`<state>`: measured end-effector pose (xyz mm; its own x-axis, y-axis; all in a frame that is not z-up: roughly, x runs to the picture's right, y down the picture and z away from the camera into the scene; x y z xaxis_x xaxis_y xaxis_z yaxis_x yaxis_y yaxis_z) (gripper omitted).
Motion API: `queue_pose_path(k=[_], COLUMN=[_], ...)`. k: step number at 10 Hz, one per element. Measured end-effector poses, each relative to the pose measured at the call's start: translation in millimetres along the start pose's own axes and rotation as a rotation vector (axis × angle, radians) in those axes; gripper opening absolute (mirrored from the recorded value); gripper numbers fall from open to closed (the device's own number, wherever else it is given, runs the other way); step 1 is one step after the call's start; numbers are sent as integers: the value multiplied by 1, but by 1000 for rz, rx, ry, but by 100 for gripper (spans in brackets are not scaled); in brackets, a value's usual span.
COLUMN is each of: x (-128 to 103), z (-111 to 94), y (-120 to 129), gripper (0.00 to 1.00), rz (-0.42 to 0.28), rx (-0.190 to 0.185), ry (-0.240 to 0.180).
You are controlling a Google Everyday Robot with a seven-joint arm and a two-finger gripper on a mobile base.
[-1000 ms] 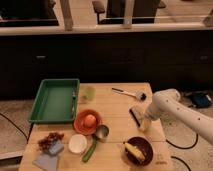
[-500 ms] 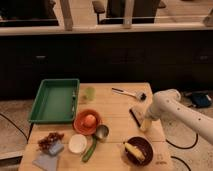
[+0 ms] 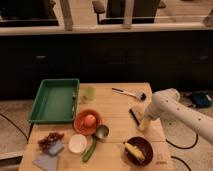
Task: Place eraser in plastic cup
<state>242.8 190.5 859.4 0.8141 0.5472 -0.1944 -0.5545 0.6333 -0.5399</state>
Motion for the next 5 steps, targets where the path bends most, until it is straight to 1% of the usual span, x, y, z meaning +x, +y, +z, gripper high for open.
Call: queue_pose_path(k=[5], x=[-21], z=[3], y=[-3], gripper=[80], rz=[-7], rx=[-9], ry=[-11])
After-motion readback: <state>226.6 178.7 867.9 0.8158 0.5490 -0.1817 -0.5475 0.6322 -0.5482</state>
